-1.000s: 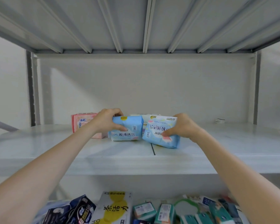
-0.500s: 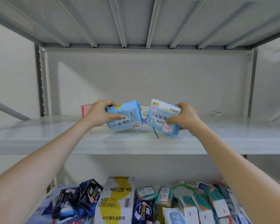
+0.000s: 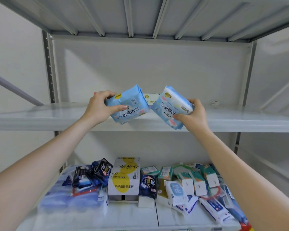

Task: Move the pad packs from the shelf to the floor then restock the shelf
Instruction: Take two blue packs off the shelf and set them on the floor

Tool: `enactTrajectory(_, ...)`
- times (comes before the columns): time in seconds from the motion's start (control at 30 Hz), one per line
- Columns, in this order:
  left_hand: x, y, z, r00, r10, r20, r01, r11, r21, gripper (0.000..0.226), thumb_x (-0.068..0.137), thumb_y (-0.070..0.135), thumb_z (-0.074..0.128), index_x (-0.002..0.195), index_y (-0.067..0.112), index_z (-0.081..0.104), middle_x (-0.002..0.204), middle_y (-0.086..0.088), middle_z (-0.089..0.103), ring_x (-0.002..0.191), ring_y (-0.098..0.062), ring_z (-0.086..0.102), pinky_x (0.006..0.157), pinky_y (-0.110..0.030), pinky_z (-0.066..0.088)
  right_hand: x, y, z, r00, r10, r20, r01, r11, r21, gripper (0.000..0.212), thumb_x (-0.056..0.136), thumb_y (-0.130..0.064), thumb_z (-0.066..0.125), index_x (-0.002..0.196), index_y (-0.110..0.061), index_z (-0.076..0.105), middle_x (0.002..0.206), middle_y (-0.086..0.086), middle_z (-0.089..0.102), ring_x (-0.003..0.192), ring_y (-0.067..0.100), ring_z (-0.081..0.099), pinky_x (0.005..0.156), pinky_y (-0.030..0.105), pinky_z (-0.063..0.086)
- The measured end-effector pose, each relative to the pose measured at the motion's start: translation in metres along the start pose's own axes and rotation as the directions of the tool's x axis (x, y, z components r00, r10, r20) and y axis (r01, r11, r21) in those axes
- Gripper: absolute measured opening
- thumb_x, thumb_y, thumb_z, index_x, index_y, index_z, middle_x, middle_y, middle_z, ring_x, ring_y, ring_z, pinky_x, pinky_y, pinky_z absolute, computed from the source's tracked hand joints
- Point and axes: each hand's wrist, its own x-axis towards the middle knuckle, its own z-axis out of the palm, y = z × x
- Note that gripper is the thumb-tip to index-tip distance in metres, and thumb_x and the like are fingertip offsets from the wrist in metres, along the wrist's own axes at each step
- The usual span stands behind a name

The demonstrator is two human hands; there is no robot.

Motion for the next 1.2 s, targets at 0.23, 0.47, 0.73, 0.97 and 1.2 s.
enactTrajectory(0.23, -0.064, 0.032, 0.005, 0.999, -0.042, 0.024, 0.042, 0.999, 0.004, 0.034, 0.065, 0.026, 0.088, 0.09, 0.033, 0.066, 0.09, 0.03, 0.068, 0.08, 0.009, 0.061, 0.068, -0.01, 0.047, -0.051, 0.0, -0.034, 0.997, 0.019, 0.073, -0.017, 1.0, -0.023, 0.057, 0.068, -0.007, 0.081, 0.11, -0.024, 0.046, 0.095, -0.014, 0.057, 0.086, 0.005, 0.062, 0.067, 0.028, 0.053)
enactTrajectory(0.47, -0.157, 0.05, 0.033, 0.969, -0.226, 0.099, 0.221, 0.974, 0.057, 0.038, 0.064, 0.032, 0.088, 0.094, 0.025, 0.066, 0.095, 0.008, 0.07, 0.09, -0.017, 0.066, 0.082, -0.04, 0.056, -0.121, 0.033, -0.08, 0.984, 0.116, 0.136, -0.103, 0.989, -0.103, 0.059, 0.066, -0.008, 0.081, 0.109, -0.029, 0.045, 0.093, -0.018, 0.053, 0.083, 0.0, 0.058, 0.055, 0.015, 0.048)
enactTrajectory(0.73, -0.28, 0.038, 0.094, 0.889, -0.392, 0.236, 0.371, 0.919, 0.131, 0.039, 0.063, 0.034, 0.088, 0.093, 0.021, 0.067, 0.094, 0.004, 0.069, 0.089, -0.018, 0.065, 0.075, -0.038, 0.054, -0.226, 0.115, -0.12, 0.93, 0.323, 0.179, -0.288, 0.938, -0.195, 0.057, 0.067, -0.006, 0.08, 0.107, -0.025, 0.045, 0.095, -0.012, 0.054, 0.082, 0.002, 0.057, 0.05, 0.014, 0.046)
enactTrajectory(0.97, -0.375, 0.005, 0.139, 0.779, -0.514, 0.359, 0.48, 0.858, 0.185, 0.038, 0.064, 0.032, 0.088, 0.092, 0.019, 0.067, 0.088, 0.007, 0.066, 0.079, -0.011, 0.059, 0.066, -0.024, 0.046, -0.313, 0.192, -0.141, 0.835, 0.514, 0.197, -0.455, 0.846, -0.278, 0.06, 0.065, -0.003, 0.08, 0.112, -0.021, 0.046, 0.107, 0.002, 0.057, 0.094, 0.024, 0.062, 0.067, 0.038, 0.057)
enactTrajectory(1.2, -0.466, -0.03, 0.188, 0.626, -0.612, 0.483, 0.567, 0.783, 0.256, 0.037, 0.064, 0.027, 0.089, 0.089, 0.02, 0.062, 0.082, 0.012, 0.059, 0.07, -0.004, 0.051, 0.058, -0.017, 0.036, -0.402, 0.264, -0.159, 0.725, 0.668, 0.168, -0.581, 0.724, -0.372, 0.062, 0.061, -0.002, 0.081, 0.108, -0.021, 0.045, 0.106, 0.0, 0.056, 0.098, 0.023, 0.06, 0.078, 0.045, 0.057)
